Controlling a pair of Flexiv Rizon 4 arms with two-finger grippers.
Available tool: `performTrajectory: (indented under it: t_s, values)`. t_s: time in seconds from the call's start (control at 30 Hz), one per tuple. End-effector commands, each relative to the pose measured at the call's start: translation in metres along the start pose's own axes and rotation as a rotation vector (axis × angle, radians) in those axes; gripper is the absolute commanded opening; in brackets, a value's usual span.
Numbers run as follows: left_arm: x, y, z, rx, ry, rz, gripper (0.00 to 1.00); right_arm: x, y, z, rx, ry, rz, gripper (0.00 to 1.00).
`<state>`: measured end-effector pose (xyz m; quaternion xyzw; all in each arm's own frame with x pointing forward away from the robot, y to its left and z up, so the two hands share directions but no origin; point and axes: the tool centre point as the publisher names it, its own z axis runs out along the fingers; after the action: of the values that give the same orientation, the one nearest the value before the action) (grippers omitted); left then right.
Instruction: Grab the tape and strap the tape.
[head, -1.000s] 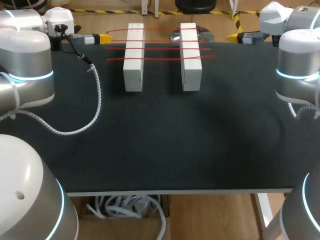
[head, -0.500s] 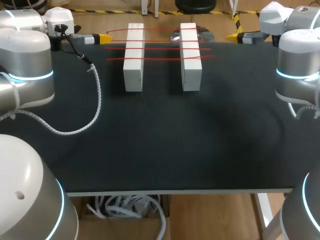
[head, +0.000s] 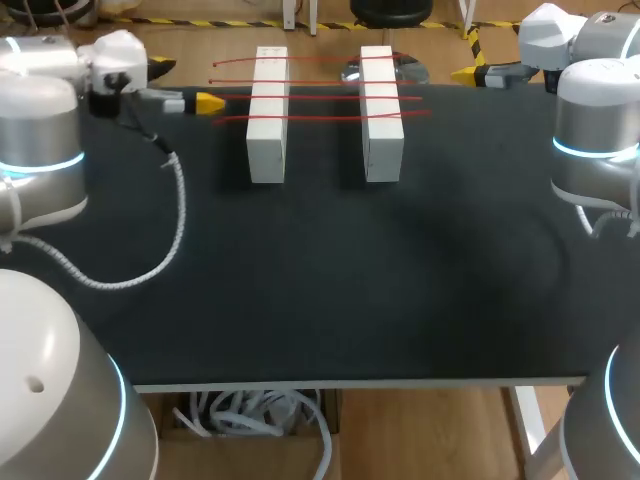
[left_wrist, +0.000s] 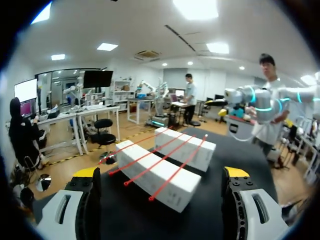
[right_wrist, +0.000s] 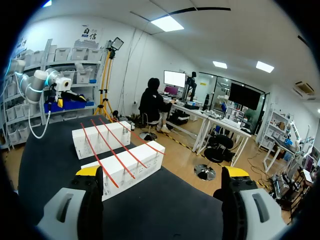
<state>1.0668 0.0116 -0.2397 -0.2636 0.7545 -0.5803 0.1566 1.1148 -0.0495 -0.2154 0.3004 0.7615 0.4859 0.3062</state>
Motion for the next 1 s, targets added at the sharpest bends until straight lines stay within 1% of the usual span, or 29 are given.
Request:
performTrajectory:
  t_s: [0.03,0.07,0.1,0.17,0.2,0.23,0.27,0.3,0.33,0.37,0.47,0.5,0.53,0.57,0.6,0.67,0.77,0.83,0.87,1.0]
  values:
    - [-0.005,0.017,-0.013,0.075,0.233,0.051,1.00,0.000,0.000,0.000,-0.001,0.001,0.000,1.00]
    - [-0.003,0.019,-0.013,0.077,0.250,0.074,1.00,0.000,0.000,0.000,-0.001,0.001,0.000,1.00]
    - [-0.001,0.021,-0.012,0.076,0.250,0.087,1.00,0.000,0.000,0.000,-0.001,0.001,0.000,1.00]
    - [0.000,0.026,-0.009,0.063,0.247,0.086,1.00,0.000,0.000,0.000,-0.001,0.001,0.000,1.00]
    - [0.001,0.028,-0.008,0.064,0.250,0.092,0.85,0.000,0.000,0.000,-0.001,0.001,0.000,1.00]
    - [0.002,0.029,-0.007,0.062,0.247,0.096,0.57,0.000,0.000,0.000,-0.001,0.001,0.000,1.00]
    - [0.002,0.029,-0.006,0.064,0.247,0.095,0.55,0.000,0.000,0.000,-0.001,0.001,0.000,1.00]
    - [0.003,0.029,-0.005,0.076,0.266,0.092,0.49,0.000,0.000,0.000,-0.001,0.001,0.000,1.00]
    - [0.004,0.029,-0.005,0.075,0.268,0.104,0.36,0.000,0.000,0.000,-0.001,0.001,0.000,1.00]
    - [0.005,0.029,-0.004,0.073,0.271,0.109,0.28,0.000,0.000,0.000,-0.001,0.001,0.000,1.00]
    - [0.007,0.029,-0.002,0.085,0.313,0.117,0.33,0.000,0.000,0.000,-0.001,0.001,0.000,1.00]
    - [0.008,0.028,-0.002,0.096,0.334,0.117,0.05,0.000,0.000,0.000,-0.001,0.001,0.000,1.00]
    - [0.009,0.028,-0.002,0.095,0.333,0.123,0.00,0.000,0.000,0.000,-0.001,0.001,0.000,1.00]
    - [0.010,0.028,-0.001,0.096,0.334,0.126,0.00,0.000,0.000,0.000,-0.001,0.001,0.000,1.00]
    - [0.011,0.027,-0.001,0.105,0.359,0.127,0.14,0.000,0.000,0.000,-0.001,0.001,0.000,1.00]
    - [0.014,0.026,0.000,0.109,0.363,0.140,0.35,0.000,0.000,0.000,-0.001,0.001,0.000,1.00]
    - [0.016,0.026,0.002,0.120,0.389,0.147,0.37,0.000,0.000,0.000,-0.001,0.001,0.000,1.00]
    - [0.018,0.025,0.003,0.123,0.399,0.153,0.42,0.000,0.000,0.000,-0.001,0.001,0.000,1.00]
    - [0.019,0.025,0.004,0.122,0.400,0.154,0.40,0.000,0.000,0.000,-0.001,0.001,0.000,1.00]
    - [0.020,0.027,0.008,0.127,0.419,0.150,0.43,0.000,0.000,0.000,-0.001,0.001,0.000,1.00]
